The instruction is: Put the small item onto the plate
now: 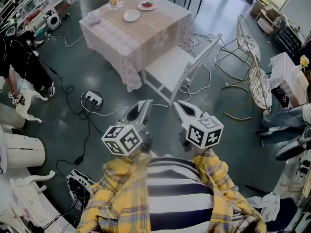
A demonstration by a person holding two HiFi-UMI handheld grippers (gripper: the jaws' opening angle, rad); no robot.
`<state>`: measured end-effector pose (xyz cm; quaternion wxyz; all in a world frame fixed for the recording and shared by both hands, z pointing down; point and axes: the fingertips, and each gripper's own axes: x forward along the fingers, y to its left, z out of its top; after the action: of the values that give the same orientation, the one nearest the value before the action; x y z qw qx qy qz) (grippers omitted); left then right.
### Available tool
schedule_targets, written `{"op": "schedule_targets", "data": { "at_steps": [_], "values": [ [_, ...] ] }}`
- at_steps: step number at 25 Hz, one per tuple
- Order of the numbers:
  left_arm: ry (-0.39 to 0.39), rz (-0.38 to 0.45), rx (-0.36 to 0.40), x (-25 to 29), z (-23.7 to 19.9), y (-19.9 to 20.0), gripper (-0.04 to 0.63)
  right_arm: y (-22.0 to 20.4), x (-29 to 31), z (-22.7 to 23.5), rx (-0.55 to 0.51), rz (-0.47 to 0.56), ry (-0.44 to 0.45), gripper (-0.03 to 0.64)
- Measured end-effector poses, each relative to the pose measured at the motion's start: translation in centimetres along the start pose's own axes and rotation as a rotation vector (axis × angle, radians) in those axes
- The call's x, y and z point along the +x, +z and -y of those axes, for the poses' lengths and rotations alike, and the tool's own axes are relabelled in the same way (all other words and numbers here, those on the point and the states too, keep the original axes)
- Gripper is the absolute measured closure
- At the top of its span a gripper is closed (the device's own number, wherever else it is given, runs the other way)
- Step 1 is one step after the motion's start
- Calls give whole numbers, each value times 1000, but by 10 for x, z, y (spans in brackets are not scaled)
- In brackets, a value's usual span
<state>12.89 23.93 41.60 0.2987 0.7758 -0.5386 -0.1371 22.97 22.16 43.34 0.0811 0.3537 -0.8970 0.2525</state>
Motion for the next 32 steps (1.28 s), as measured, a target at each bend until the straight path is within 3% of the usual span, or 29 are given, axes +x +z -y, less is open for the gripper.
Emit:
{"op": "schedule_targets", "data": {
  "at_steps": [19,32],
  "values": [
    [-2,-23,-26,4,-8,-5,535,-4,9,1,60,1,8,618],
    [-12,-47,-64,17,-45,15,535,3,55,-2,58,-27,-35,618]
  ]
}}
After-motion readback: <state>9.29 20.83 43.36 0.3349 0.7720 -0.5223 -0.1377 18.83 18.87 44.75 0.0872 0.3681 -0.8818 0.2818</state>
